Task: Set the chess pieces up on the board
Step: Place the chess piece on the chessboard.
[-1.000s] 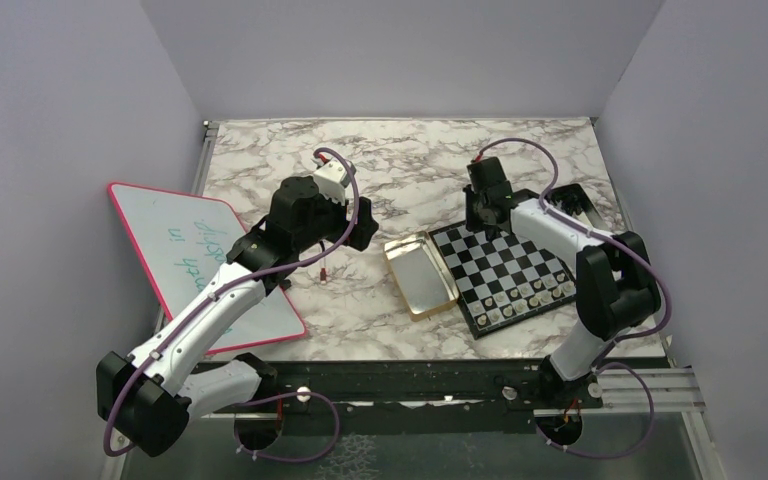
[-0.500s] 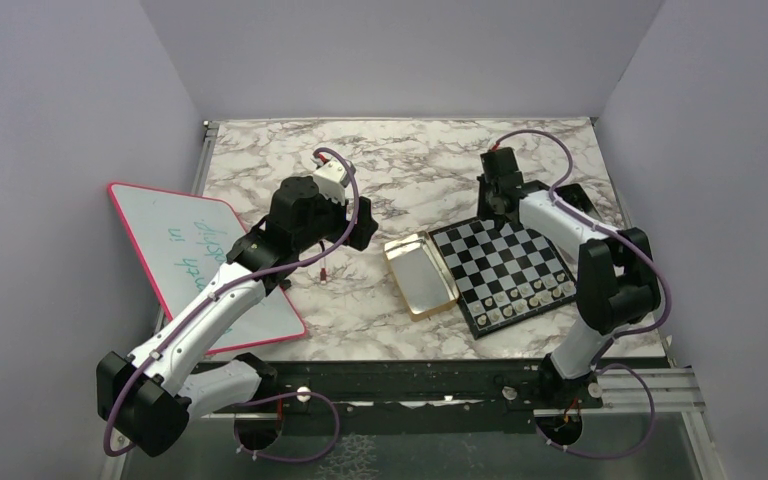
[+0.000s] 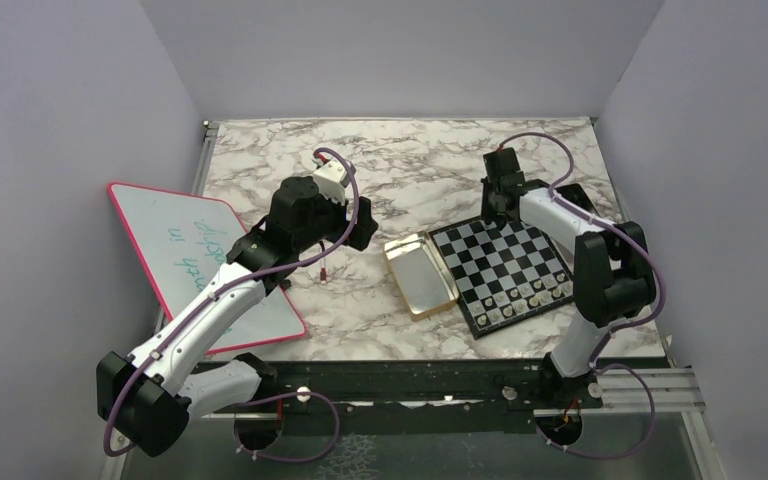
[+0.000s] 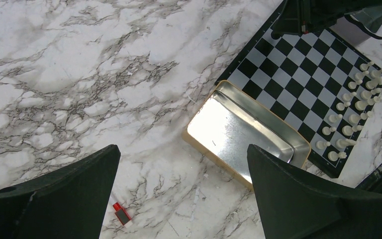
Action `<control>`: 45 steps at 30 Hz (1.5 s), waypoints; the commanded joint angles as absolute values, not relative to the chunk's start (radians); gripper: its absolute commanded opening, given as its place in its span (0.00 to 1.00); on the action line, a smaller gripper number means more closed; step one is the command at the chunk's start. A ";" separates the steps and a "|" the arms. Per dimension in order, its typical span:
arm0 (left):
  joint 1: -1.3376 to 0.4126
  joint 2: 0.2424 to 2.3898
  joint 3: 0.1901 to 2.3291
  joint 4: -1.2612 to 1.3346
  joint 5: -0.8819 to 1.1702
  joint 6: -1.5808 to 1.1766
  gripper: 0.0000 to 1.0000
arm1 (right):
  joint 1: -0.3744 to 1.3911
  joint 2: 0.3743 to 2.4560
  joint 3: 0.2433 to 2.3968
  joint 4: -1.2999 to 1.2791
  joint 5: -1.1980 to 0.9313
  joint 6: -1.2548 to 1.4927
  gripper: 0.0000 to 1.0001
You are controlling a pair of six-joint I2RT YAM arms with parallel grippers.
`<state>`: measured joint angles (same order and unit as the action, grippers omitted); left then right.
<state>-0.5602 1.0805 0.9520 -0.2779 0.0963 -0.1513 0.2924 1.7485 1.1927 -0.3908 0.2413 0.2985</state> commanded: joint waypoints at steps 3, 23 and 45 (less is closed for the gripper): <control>-0.563 1.057 0.940 -0.256 0.080 -0.138 0.99 | 0.274 1.776 1.211 -0.407 0.231 0.314 0.12; -0.563 1.059 0.940 -0.255 0.080 -0.138 0.99 | 0.264 1.808 1.221 -0.402 0.223 0.313 0.24; -0.563 1.057 0.942 -0.261 0.073 -0.141 0.99 | 0.253 1.725 1.366 -0.559 0.305 0.307 0.44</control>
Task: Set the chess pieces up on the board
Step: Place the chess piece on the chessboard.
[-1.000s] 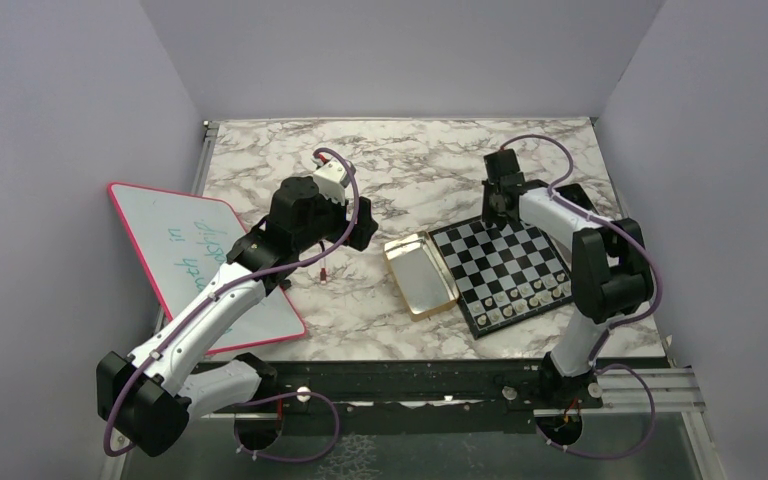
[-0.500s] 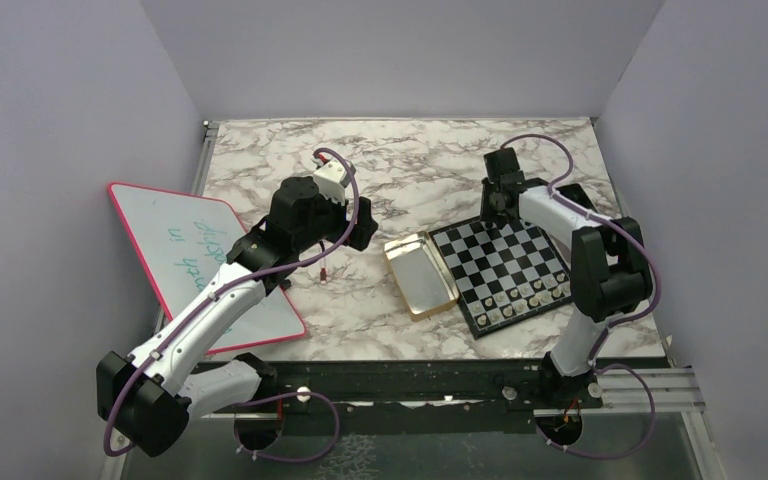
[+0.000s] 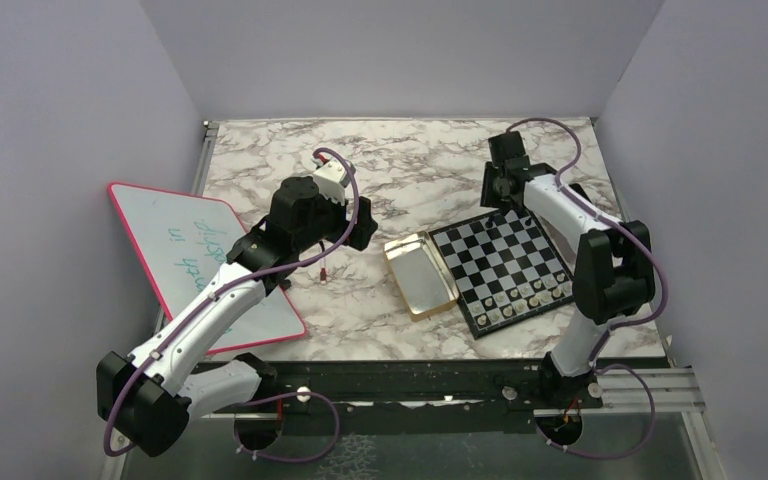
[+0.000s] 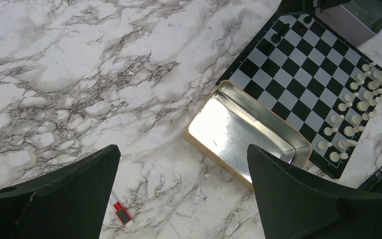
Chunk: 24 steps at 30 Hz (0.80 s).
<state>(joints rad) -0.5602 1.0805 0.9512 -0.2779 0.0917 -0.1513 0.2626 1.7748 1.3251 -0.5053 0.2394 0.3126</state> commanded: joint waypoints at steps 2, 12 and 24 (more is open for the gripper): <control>-0.563 1.058 0.942 -0.261 0.074 -0.144 0.99 | 0.252 1.702 1.360 -0.546 0.351 0.307 0.45; -0.565 1.051 0.945 -0.262 0.095 -0.156 0.99 | 0.057 1.658 1.365 -0.502 0.374 0.278 0.39; -0.565 1.054 0.951 -0.260 0.151 -0.174 0.99 | -0.162 1.754 1.354 -0.388 0.353 0.296 0.35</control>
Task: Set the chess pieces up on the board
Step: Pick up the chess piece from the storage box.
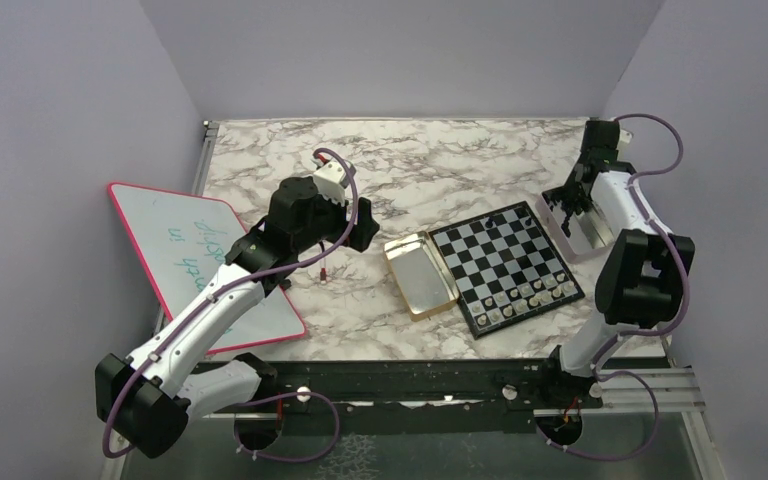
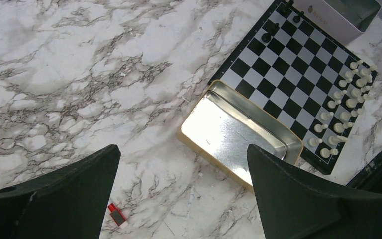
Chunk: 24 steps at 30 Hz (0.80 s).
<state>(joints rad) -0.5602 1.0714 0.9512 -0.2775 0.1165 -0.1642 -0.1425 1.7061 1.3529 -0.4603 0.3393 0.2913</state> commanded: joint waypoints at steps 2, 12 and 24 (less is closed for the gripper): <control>-0.564 1.050 0.951 -0.261 0.151 -0.173 0.99 | -0.172 1.770 1.337 -0.348 0.344 0.294 0.35; -0.566 1.046 0.949 -0.265 0.154 -0.166 0.99 | -0.207 1.890 1.377 -0.299 0.296 0.267 0.32; -0.566 1.058 0.951 -0.270 0.151 -0.158 0.99 | -0.216 1.950 1.362 -0.314 0.298 0.255 0.35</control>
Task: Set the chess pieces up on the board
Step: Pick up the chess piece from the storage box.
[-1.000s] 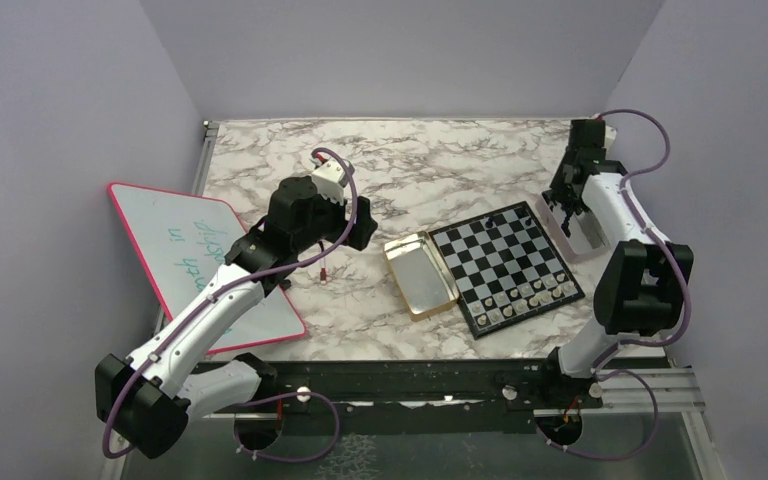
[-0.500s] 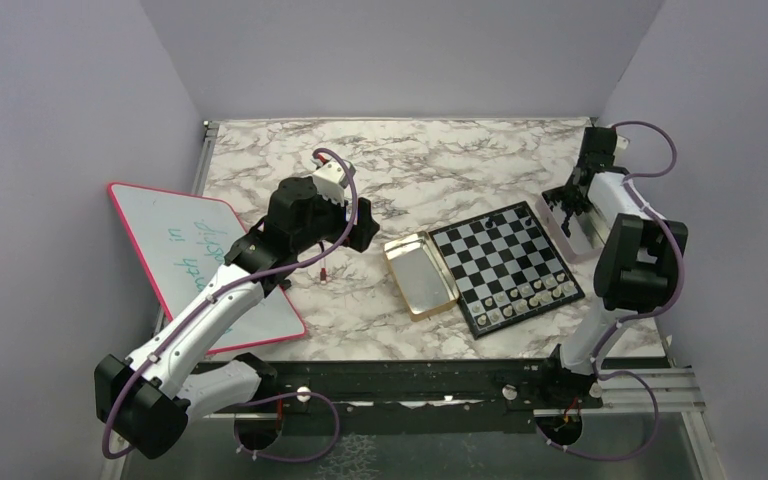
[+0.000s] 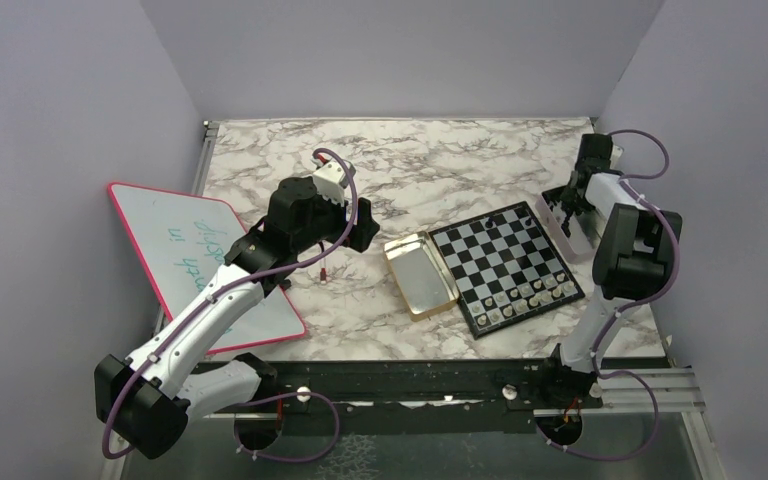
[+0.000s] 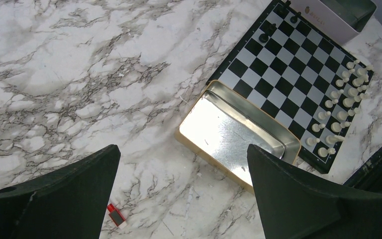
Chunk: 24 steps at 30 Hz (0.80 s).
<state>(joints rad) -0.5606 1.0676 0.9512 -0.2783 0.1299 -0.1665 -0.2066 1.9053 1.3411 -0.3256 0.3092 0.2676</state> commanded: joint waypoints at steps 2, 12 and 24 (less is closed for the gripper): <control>-0.566 1.061 0.952 -0.273 0.147 -0.157 0.99 | -0.216 1.965 1.371 -0.319 0.291 0.249 0.35; -0.566 1.047 0.951 -0.275 0.128 -0.153 0.99 | -0.218 2.008 1.382 -0.321 0.286 0.234 0.34; -0.564 1.045 0.957 -0.275 0.118 -0.150 0.99 | -0.219 2.015 1.417 -0.343 0.296 0.208 0.25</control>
<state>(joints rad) -0.5606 1.0676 0.9512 -0.2787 0.1287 -0.1593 -0.2115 2.0178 1.3933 -0.3336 0.2966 0.2184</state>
